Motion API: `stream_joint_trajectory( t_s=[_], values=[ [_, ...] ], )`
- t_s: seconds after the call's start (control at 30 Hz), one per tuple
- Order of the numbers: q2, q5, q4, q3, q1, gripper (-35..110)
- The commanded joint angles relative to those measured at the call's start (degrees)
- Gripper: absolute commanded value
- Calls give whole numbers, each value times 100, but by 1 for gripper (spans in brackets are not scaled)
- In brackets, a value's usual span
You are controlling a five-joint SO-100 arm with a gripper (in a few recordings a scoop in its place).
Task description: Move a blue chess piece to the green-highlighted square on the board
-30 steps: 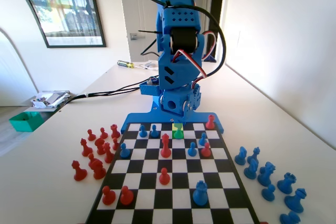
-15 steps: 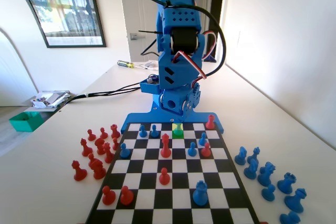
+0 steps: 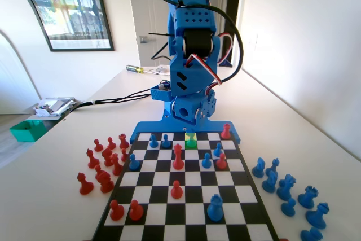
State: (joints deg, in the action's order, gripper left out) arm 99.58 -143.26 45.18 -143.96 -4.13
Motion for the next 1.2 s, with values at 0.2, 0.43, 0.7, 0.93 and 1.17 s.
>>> stream_joint_trajectory(
  t_s=[0.2, 0.43, 0.7, 0.93, 1.17],
  values=[
    [211, -105, 211, 334, 0, 17],
    [554, -220, 2364, 1696, 114, 17],
    [1564, 308, 4526, 3313, 176, 9],
    [2786, 1767, 5687, 4157, 18, 1],
    [4359, 3454, 6082, 4412, 237, 1]
  ],
)
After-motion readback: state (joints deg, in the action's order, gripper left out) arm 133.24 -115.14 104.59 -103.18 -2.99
